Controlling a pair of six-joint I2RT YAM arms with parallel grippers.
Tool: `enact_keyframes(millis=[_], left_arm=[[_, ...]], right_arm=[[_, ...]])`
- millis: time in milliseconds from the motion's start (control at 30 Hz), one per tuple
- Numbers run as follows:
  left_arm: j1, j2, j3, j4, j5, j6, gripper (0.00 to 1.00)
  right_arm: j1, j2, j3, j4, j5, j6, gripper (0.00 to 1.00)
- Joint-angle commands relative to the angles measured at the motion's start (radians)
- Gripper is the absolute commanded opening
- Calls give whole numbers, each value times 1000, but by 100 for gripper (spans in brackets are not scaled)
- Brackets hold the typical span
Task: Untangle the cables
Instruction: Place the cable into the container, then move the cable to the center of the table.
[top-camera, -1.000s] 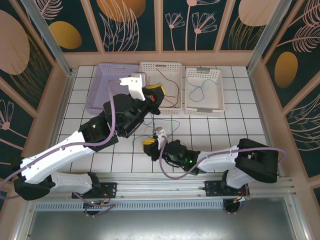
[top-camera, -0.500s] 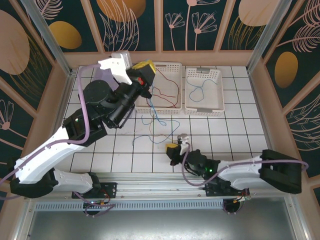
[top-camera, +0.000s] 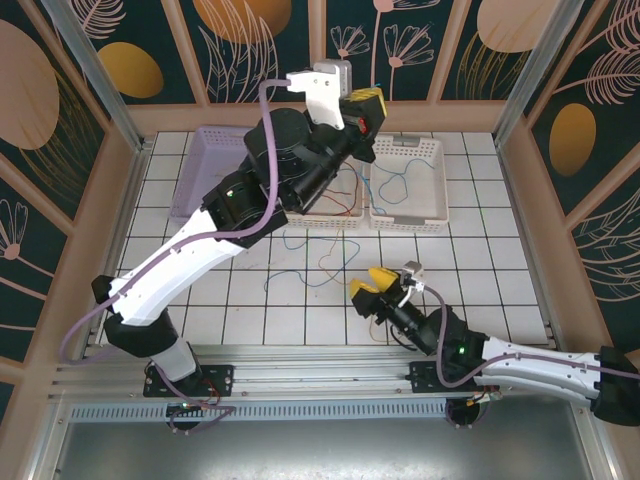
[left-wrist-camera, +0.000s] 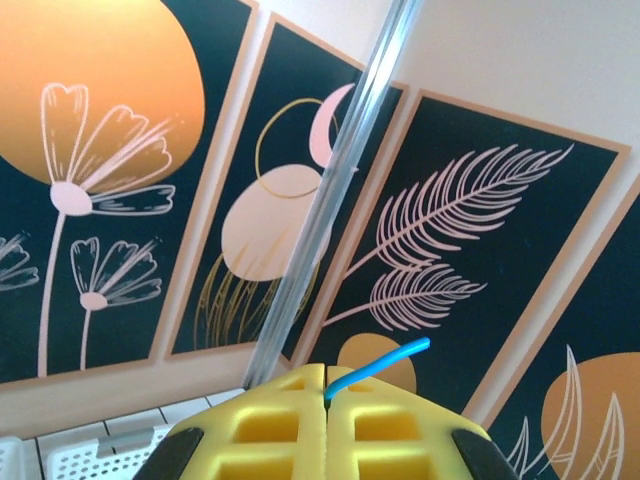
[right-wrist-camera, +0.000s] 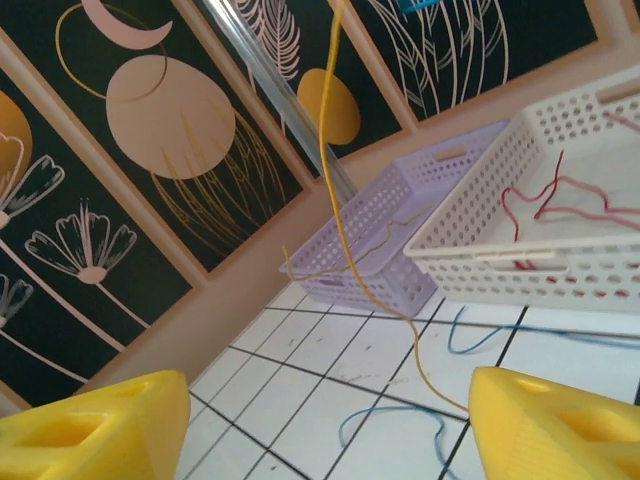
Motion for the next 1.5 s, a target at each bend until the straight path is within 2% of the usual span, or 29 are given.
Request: enact_keyframes(millis=[0,233,433,633,833,933,1000,1067,1133,1200,1300,1467], left_arm=[[4,19,39,19,52,-41,0],[3,128,148,10,115,-93,0],[2,150,162,23,134,-113,0],[2,151,155,17,145,-121,0],[4,146,151,19,162,-131,0],[3,143,149,23,169,-136,0],[2,137,135,36,175,-140,0],[3,128,120,50,180,-145,0],[1,121,108,61,183,-150,0],[1,115,102,65,185,-151,0],[1,109,101,65,176,-140,0],[1,125,141,73,170,-92,0]], right_arm=[[-30,41,12,66,32,-103,76],[-194,246,22,294,-72,-95,78],[-229,446,101,452,-127,-121,79],[-263,606,192,508,-180,-132,79],[-338,731,244,534,-217,-97,76],[-370,790,260,565,-267,-74,66],[-371,830,273,584,-299,-64,47],[-365,858,275,610,-294,-51,39],[-360,872,271,631,-278,-46,36],[-358,879,268,634,-274,-40,19],[-353,867,263,594,-289,-32,0],[-294,861,168,561,-192,29,0]])
